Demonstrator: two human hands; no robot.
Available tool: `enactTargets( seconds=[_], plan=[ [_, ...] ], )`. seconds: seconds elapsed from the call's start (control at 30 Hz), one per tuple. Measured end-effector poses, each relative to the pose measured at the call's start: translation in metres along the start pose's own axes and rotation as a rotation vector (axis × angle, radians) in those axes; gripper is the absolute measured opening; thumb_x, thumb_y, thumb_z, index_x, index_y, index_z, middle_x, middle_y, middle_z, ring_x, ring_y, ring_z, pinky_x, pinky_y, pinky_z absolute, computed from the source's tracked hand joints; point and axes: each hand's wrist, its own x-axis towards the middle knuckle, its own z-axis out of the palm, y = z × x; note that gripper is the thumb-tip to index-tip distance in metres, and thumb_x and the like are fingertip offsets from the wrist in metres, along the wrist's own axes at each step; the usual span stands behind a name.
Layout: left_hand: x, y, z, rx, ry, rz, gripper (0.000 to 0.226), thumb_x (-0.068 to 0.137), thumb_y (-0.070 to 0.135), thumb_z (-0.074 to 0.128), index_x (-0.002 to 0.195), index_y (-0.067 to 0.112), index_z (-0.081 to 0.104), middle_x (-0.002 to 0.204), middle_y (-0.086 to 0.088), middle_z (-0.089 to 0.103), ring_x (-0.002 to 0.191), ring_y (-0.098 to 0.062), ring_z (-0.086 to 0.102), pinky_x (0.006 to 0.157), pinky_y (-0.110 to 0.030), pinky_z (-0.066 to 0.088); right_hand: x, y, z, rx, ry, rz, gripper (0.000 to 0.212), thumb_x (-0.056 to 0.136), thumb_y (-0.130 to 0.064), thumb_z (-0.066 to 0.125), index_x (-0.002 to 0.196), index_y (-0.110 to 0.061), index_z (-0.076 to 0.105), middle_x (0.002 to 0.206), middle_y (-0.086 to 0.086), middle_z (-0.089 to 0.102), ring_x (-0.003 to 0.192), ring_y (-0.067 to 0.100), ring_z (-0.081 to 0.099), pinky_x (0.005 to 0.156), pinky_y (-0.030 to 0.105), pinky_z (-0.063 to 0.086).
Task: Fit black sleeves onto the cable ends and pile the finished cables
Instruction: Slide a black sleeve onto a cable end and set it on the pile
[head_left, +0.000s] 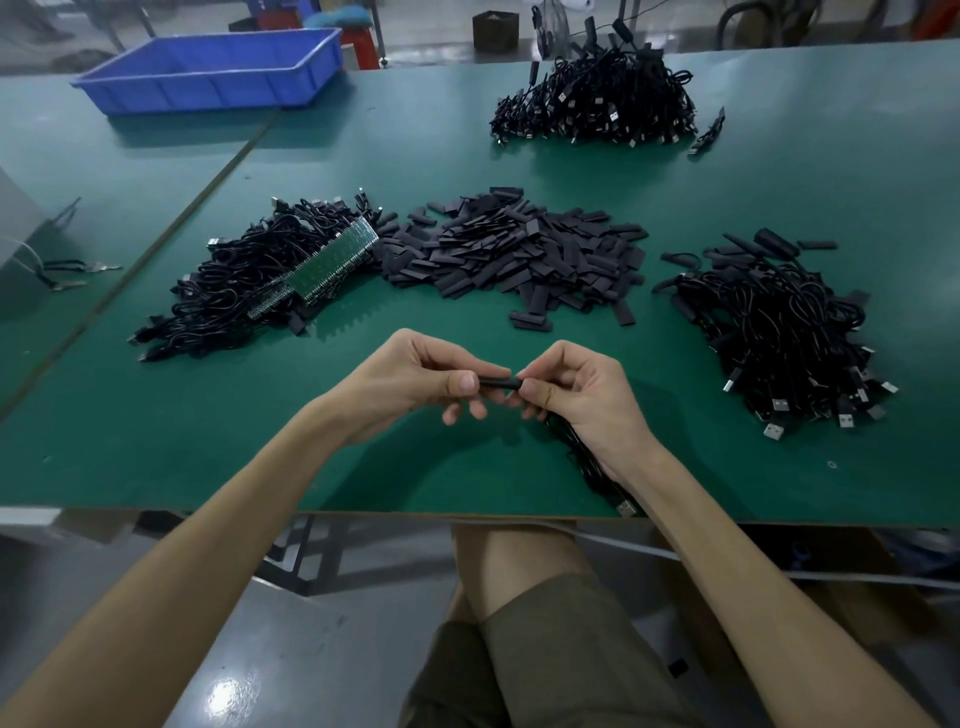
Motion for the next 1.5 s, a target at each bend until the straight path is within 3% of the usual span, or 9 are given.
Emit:
enactTargets(
  seconds=[0.2, 0.43, 0.67, 0.87, 1.0, 1.07, 1.17, 1.33, 1.5],
  plan=[
    [0.003, -0.004, -0.001, -0.014, 0.010, 0.005, 0.024, 0.082, 0.013, 0.073, 0.105, 0.007, 0.079, 0.090, -0.017, 0.076, 0.069, -0.016, 0.070, 0.066, -0.022, 0.056, 0.001, 0.000, 0.001, 0.007, -0.007, 0.009, 0.013, 0.084, 0.007, 0.071, 0.084, -0.003, 0.063, 0.071, 0.005, 0.075, 0.063, 0.012, 0.072, 0.061, 0.021, 0.055],
    [0.002, -0.008, 0.001, -0.026, 0.055, 0.029, 0.022, 0.082, 0.013, 0.072, 0.102, 0.007, 0.080, 0.087, -0.018, 0.076, 0.067, -0.018, 0.070, 0.067, -0.024, 0.057, 0.001, 0.000, 0.000, 0.002, 0.006, 0.009, 0.013, 0.086, 0.007, 0.071, 0.085, -0.004, 0.064, 0.072, 0.007, 0.076, 0.063, 0.014, 0.071, 0.061, 0.022, 0.055],
    [0.014, -0.011, 0.025, -0.067, 0.323, -0.044, 0.031, 0.096, 0.022, 0.064, 0.111, -0.005, 0.064, 0.097, -0.020, 0.074, 0.078, -0.027, 0.073, 0.065, -0.031, 0.060, 0.000, 0.001, 0.001, 0.132, 0.256, -0.058, 0.006, 0.095, -0.004, 0.068, 0.101, -0.006, 0.065, 0.088, 0.009, 0.078, 0.076, 0.015, 0.069, 0.068, 0.023, 0.053],
    [0.029, -0.017, 0.069, 0.374, 0.116, -0.109, 0.019, 0.100, 0.022, 0.064, 0.104, 0.004, 0.067, 0.086, -0.009, 0.076, 0.067, -0.031, 0.074, 0.049, -0.035, 0.058, -0.001, 0.000, 0.001, 0.084, 0.344, -0.076, 0.012, 0.095, -0.008, 0.073, 0.105, -0.014, 0.071, 0.097, 0.007, 0.079, 0.100, 0.018, 0.074, 0.085, 0.023, 0.054],
    [0.041, -0.014, 0.091, 0.399, 0.177, -0.087, 0.015, 0.102, 0.019, 0.060, 0.093, 0.009, 0.066, 0.079, -0.012, 0.071, 0.057, -0.030, 0.070, 0.041, -0.032, 0.052, -0.003, -0.001, 0.003, 0.139, 0.345, -0.044, 0.012, 0.093, -0.021, 0.074, 0.103, -0.014, 0.072, 0.098, 0.010, 0.078, 0.094, 0.024, 0.074, 0.077, 0.033, 0.060],
    [0.047, -0.007, 0.091, 0.421, 0.181, -0.086, 0.018, 0.102, 0.015, 0.058, 0.094, 0.001, 0.065, 0.073, -0.012, 0.069, 0.054, -0.034, 0.067, 0.041, -0.035, 0.052, -0.003, -0.002, 0.002, 0.225, 0.365, 0.000, 0.033, 0.093, -0.042, 0.067, 0.106, -0.013, 0.073, 0.103, 0.011, 0.078, 0.094, 0.028, 0.074, 0.069, 0.035, 0.062],
    [0.056, 0.014, 0.087, 0.375, 0.169, -0.070, 0.020, 0.103, 0.011, 0.055, 0.097, -0.007, 0.062, 0.074, -0.013, 0.067, 0.057, -0.032, 0.065, 0.047, -0.037, 0.055, 0.001, -0.002, -0.001, 0.341, 0.442, 0.075, 0.044, 0.104, -0.048, 0.050, 0.110, -0.015, 0.077, 0.110, 0.011, 0.078, 0.103, 0.030, 0.075, 0.078, 0.044, 0.063],
    [0.084, 0.051, 0.090, 0.291, 0.217, -0.047, 0.026, 0.103, 0.015, 0.055, 0.105, -0.009, 0.065, 0.083, -0.026, 0.070, 0.065, -0.027, 0.063, 0.057, -0.036, 0.047, 0.007, 0.003, 0.006, 0.197, 0.408, 0.041, 0.031, 0.110, -0.011, 0.047, 0.095, -0.015, 0.074, 0.081, -0.004, 0.076, 0.071, 0.011, 0.068, 0.072, 0.030, 0.053],
    [0.133, 0.063, 0.117, 0.316, 0.142, -0.039, 0.029, 0.104, 0.019, 0.057, 0.105, -0.008, 0.067, 0.095, -0.023, 0.072, 0.072, -0.026, 0.070, 0.060, -0.032, 0.060, 0.004, -0.001, 0.010, -0.181, 0.308, 0.066, 0.035, 0.108, -0.009, 0.045, 0.078, -0.012, 0.062, 0.060, -0.014, 0.068, 0.055, -0.002, 0.059, 0.061, 0.013, 0.047]
  ],
)
